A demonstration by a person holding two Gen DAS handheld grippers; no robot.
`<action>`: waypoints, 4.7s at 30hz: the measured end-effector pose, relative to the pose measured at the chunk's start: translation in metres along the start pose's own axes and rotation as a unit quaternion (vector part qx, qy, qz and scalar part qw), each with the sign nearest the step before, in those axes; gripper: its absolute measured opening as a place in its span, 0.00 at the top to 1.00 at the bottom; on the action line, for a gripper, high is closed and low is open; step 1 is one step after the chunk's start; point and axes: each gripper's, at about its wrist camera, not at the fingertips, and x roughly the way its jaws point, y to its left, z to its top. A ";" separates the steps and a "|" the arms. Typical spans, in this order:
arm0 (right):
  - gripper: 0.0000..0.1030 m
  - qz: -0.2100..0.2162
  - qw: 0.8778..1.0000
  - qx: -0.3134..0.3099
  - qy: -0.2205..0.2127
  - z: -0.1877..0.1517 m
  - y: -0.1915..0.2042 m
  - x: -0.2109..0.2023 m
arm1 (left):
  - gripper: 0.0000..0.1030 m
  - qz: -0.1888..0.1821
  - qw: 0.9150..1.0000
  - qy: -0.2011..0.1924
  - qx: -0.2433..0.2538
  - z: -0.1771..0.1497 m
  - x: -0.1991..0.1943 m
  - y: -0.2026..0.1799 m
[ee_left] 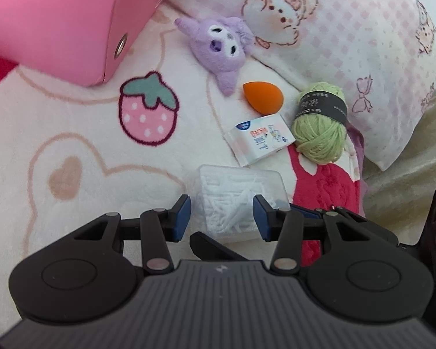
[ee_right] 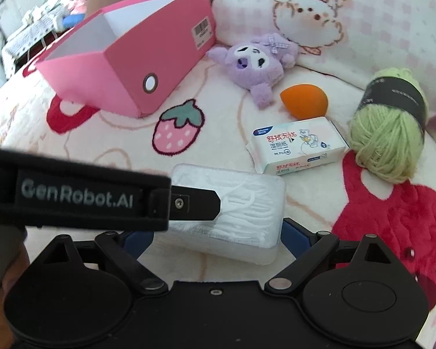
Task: Organize objects
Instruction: 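Carry the cotton-swab box with the left tool over the pink box, then lower the cotton-swab box into the pink box beside the blue pack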
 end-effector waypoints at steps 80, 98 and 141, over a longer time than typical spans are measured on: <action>0.07 0.014 0.991 -0.090 -0.095 0.107 0.161 -0.094 | 0.54 -0.025 0.997 -0.060 0.041 0.104 -0.189 0.062; 0.29 0.025 0.995 -0.062 -0.079 0.177 0.139 -0.041 | 0.53 0.008 0.995 -0.087 0.048 0.173 -0.148 0.080; 0.51 -0.095 0.993 -0.066 0.038 0.219 0.159 0.119 | 0.51 0.037 0.997 -0.048 -0.037 0.237 -0.025 0.171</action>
